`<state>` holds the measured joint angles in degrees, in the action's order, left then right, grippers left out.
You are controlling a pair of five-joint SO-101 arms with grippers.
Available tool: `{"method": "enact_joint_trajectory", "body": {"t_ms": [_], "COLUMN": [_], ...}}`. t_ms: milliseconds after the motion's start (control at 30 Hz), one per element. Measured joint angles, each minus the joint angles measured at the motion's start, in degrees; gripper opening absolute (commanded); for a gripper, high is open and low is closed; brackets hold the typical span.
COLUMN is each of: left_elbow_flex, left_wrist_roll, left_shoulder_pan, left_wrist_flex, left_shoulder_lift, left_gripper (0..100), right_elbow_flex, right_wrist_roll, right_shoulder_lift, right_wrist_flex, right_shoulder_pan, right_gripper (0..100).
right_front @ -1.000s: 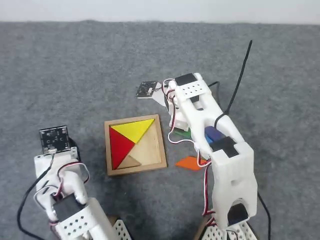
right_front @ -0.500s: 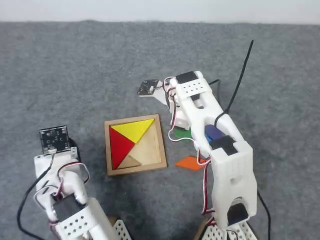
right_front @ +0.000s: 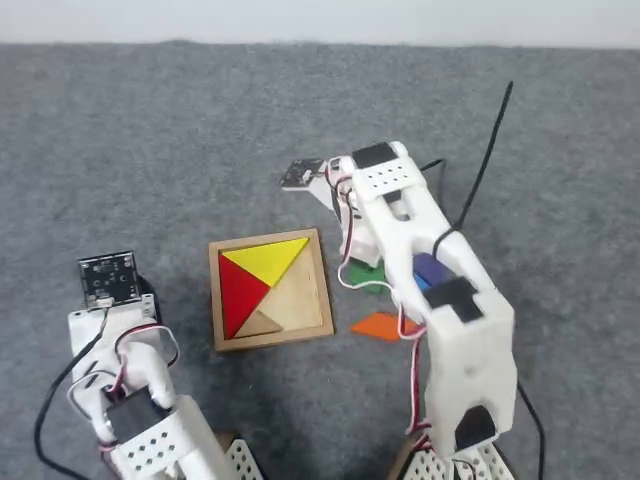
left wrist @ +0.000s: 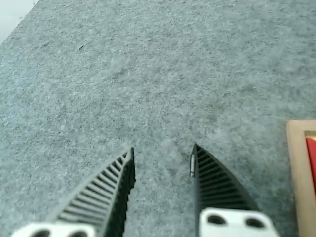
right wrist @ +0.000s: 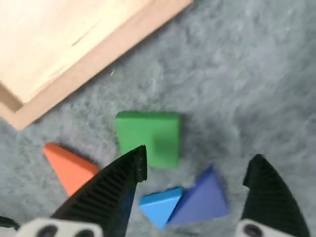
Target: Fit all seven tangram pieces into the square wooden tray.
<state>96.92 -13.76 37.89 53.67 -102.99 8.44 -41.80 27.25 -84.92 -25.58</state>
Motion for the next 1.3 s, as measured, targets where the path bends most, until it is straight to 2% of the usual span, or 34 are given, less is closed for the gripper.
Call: {"method": "enact_joint_trajectory", "body": {"t_ms": [267, 533, 700, 1000, 1167, 1300], "left_elbow_flex": [0.00, 0.00, 0.00, 0.00, 0.00, 0.00], "left_wrist_roll": [0.00, 0.00, 0.00, 0.00, 0.00, 0.00], "left_shoulder_pan": [0.00, -0.09, 0.00, 0.00, 0.00, -0.09], "left_wrist_flex": [0.00, 0.00, 0.00, 0.00, 0.00, 0.00], "left_shoulder_lift": [0.00, 0.00, 0.00, 0.00, 0.00, 0.00], "left_gripper": [18, 18, 18, 18, 18, 18], "right_elbow_flex": [-17.93, -15.82, -7.82, -2.02, -2.29, -2.55], "right_wrist_roll": [-1.85, -2.46, -2.46, -2.37, -1.85, 2.20], "right_shoulder_lift": [-9.58, -4.75, 1.58, 3.96, 3.52, 1.14], "right_wrist_flex": [10.20, 13.45, 8.97, 6.86, 6.86, 6.86], "right_shoulder_pan": [-5.71, -2.81, -2.37, -1.32, -1.23, -1.32], "right_gripper": [33.6, 33.5, 33.0, 2.1, 3.0, 3.1]}}
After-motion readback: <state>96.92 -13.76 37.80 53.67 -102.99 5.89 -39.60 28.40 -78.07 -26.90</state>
